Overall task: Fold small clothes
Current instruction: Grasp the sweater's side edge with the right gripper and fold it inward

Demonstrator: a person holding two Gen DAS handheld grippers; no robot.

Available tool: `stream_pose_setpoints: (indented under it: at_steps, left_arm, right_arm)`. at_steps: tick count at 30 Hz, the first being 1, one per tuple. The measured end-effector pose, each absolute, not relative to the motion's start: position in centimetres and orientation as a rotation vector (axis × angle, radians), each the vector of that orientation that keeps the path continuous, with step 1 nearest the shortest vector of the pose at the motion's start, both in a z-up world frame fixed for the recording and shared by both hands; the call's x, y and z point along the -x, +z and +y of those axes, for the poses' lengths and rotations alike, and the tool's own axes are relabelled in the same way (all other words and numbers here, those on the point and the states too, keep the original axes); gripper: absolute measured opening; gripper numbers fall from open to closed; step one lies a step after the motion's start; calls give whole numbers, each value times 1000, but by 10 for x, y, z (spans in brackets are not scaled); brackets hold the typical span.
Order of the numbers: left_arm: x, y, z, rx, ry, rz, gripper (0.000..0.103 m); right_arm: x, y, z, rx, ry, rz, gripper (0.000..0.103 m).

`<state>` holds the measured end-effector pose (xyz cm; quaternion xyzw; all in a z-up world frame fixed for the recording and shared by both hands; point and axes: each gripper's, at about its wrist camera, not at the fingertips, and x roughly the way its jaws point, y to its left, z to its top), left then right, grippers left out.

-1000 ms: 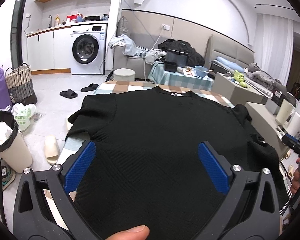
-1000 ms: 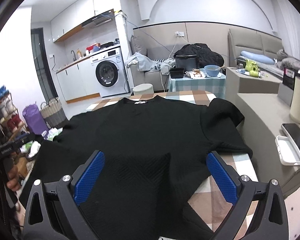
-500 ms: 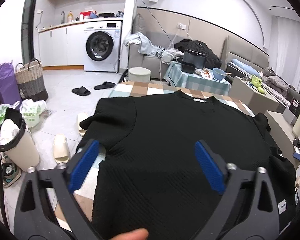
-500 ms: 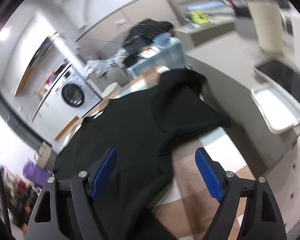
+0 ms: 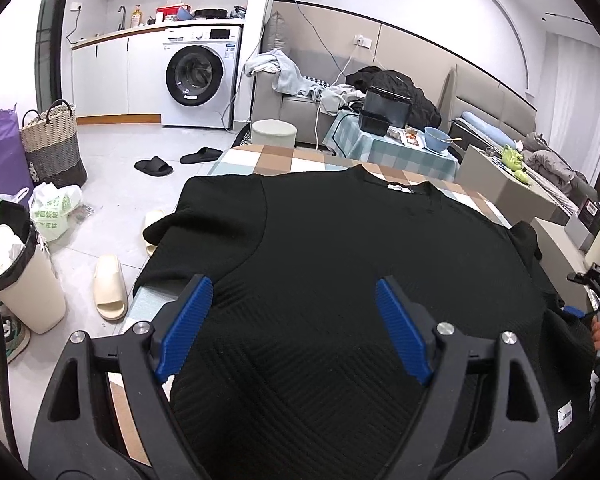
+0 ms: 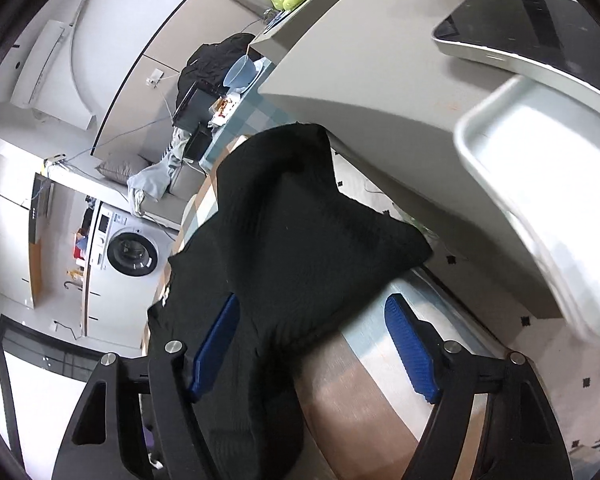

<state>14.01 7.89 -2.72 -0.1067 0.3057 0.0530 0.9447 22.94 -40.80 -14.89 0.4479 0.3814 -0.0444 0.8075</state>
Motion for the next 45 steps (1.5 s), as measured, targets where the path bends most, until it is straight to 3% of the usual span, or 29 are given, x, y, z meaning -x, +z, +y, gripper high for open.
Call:
stream_pose_setpoints:
  at_steps: [4,6,9,11,17,22,27,30,31,32,33,42,45]
  left_arm:
    - [-141,-31,77,198,95,623,82]
    - [-141,-31,77,188,94,619,82]
    - [-138,-33,75,174,89,617,82]
    - [-137,-34,76,171,86,610,82]
    - [-135,-34,76,184,73,613,82]
    - [-127,-29,72,162,66,603,82]
    - [-123,-27,70,159,68,604,82]
    - [-123,-26,69,163,66,603,82]
    - [-123,-25,69,162,66,603,82]
    - [-123,-25,69,163,66,605,82]
    - [-123,-25,69,167,64,607,82]
    - [-124,-26,74,193,65,615,82]
    - [-124,-26,74,196,61,611,82]
  right_arm:
    - [-246,-147,-400,-888,-181,839,51]
    - [-251,-148,-399,-838,-239,868,22]
    - [-250,-146,-401,-795,-249,876,6]
    - [-251,-141,-398,-737,-246,855,5]
    - [-254,-106,-374,-612,-205,708,5]
    - [-274,-60,-294,-365,120,617,5]
    - [-275,-79,-189,-42,460,854,5]
    - [-269,-103,-180,1,475,1000,18]
    - [-266,-105,-183,-2,459,1002,26]
    - [-262,-105,-190,-16,441,1004,44]
    - [-259,-104,-198,-47,419,997,52]
    - [-260,-116,-319,-690,227,988,53]
    - [-273,-127,-328,-768,170,996,54]
